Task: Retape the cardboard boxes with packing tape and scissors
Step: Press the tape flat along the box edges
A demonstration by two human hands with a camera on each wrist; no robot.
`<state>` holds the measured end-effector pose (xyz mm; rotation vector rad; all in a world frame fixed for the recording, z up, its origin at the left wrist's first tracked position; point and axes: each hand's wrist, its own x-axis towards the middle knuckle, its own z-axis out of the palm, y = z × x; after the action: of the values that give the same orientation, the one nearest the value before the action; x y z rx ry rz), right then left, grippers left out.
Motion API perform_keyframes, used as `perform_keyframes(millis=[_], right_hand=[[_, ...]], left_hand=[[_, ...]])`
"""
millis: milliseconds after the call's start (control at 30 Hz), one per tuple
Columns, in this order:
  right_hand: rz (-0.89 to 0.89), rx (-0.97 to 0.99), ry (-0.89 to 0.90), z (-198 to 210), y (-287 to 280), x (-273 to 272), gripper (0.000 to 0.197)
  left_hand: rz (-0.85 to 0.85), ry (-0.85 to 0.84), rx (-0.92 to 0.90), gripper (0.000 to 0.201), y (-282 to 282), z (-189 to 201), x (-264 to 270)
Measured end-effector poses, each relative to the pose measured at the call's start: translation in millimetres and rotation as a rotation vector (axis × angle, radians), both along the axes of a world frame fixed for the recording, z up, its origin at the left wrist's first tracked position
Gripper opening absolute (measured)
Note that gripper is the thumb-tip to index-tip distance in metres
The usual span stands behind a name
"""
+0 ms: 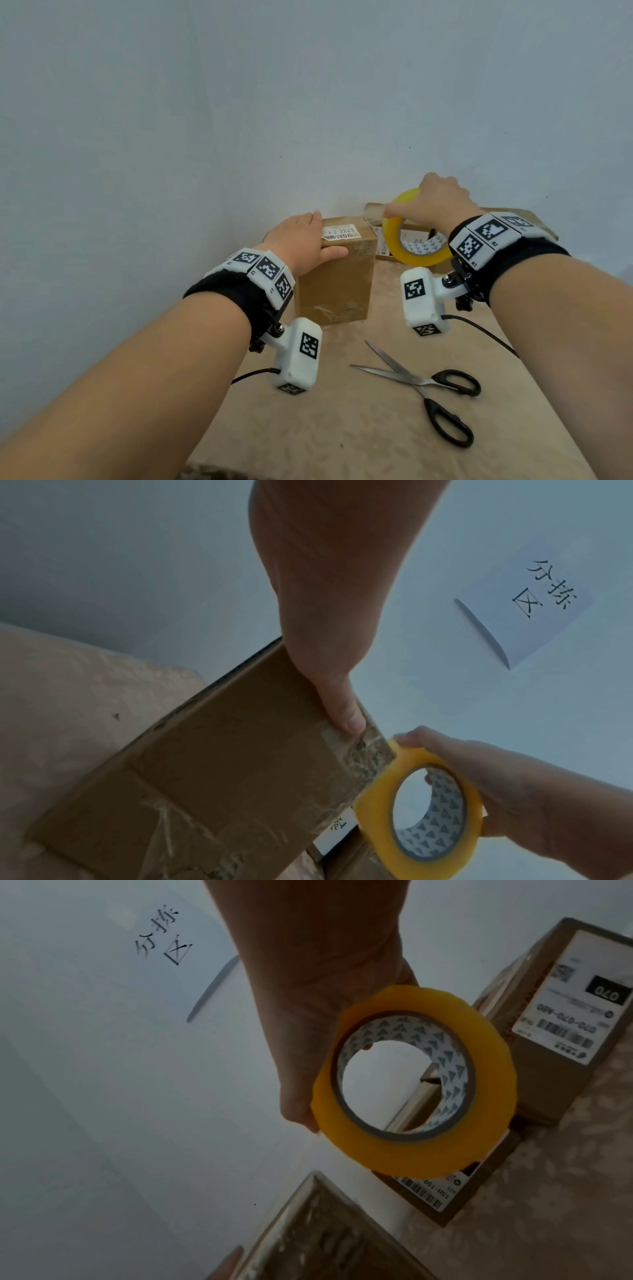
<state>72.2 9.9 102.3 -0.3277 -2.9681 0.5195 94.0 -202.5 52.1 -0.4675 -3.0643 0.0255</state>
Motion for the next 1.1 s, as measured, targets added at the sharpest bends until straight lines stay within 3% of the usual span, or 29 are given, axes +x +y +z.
perform_keyframes(millis=[67,200,333,467,633,800,867,1033,1100], right_hand=[[0.018,-0.037,-0.035,-8,1,-3,0.095],[0.034,-0.119,-0.088,-23,1,-4,0.070],[0.075,-0.161,-0.079,-31,-5,-1,0.062],[0.084,-0.115,-0.023,-34,-8,0,0.075],[0.031,-0.172,-0.004,-46,3,1,0.076],[0.096,-0.267,0.026,-63,10,5,0.101],[0.116,-0.398,0.089,-72,16,12,0.089],[0.033,-1.014,0.167,-93,31,36,0.061],[0.040,-1.112,0.187,-94,33,40,0.050]], left_hand=[[0.002,-0.005,-0.004,0.093,0,0,-1],[0.000,-0.003,-0.014,0.091,2,2,-1],[0.033,-0.077,-0.102,0.087,10,7,-1],[0.078,-0.109,-0.187,0.095,34,12,-12],[-0.094,-0.063,-0.144,0.095,61,9,-18],[-0.061,-0.075,-0.113,0.090,44,12,-22],[-0.093,-0.051,-0.083,0.088,41,10,-17],[-0.187,0.034,0.013,0.084,35,12,-4],[-0.206,0.085,0.031,0.082,34,16,-2]])
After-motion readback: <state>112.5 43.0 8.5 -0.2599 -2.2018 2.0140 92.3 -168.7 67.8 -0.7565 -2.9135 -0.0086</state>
